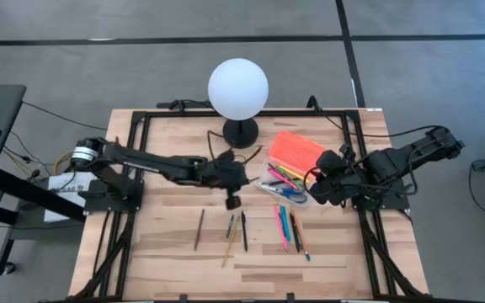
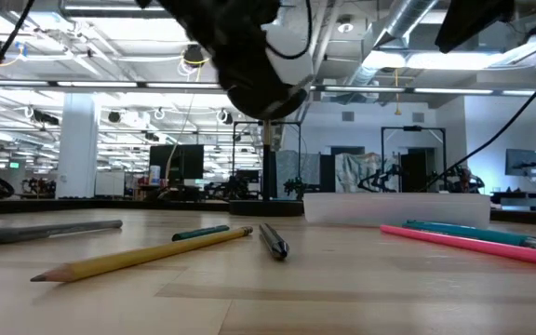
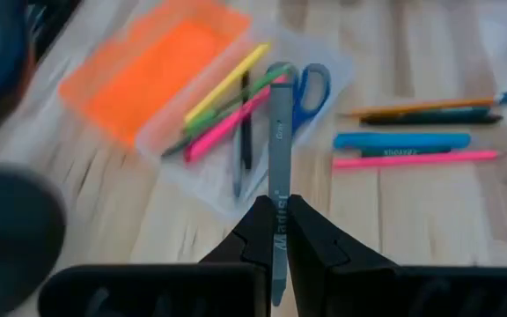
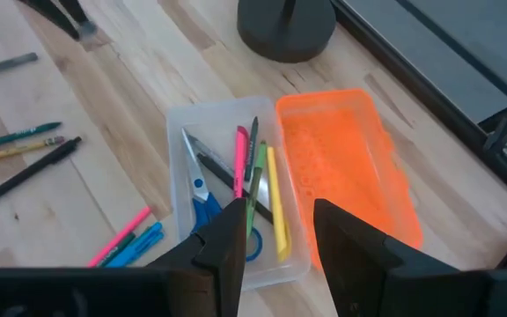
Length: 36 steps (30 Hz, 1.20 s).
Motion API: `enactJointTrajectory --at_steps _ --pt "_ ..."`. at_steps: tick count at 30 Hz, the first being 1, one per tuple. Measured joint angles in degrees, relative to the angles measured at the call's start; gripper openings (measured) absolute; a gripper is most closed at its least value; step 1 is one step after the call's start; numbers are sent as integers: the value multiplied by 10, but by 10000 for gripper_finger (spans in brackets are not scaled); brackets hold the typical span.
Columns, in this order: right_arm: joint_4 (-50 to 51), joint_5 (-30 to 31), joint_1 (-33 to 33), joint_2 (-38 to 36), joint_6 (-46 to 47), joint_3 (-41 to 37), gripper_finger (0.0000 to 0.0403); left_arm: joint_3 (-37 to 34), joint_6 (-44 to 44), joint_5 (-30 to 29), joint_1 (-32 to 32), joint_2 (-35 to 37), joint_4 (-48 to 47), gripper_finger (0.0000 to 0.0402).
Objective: Pick & place school supplies into a supply box
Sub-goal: Put the gray crayon into the orange supply box
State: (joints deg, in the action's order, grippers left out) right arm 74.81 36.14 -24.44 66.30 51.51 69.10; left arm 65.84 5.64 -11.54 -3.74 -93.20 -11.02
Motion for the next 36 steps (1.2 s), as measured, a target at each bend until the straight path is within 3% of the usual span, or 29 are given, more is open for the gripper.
enactJointTrajectory --at_steps 5,13,19,27,36 --pt "9 -1 -17 0 41 0 127 10 -49 48 25 -39 68 6" --pt "24 -2 -51 2 136 0 127 99 -143 110 52 -132 63 6" --pt "29 0 -74 8 205 0 127 178 -202 108 66 -197 17 6" --pt "27 -1 -93 16 274 0 127 221 -210 95 87 -254 -22 8" --pt "20 -1 -102 24 307 0 127 221 -222 77 90 -261 -35 63"
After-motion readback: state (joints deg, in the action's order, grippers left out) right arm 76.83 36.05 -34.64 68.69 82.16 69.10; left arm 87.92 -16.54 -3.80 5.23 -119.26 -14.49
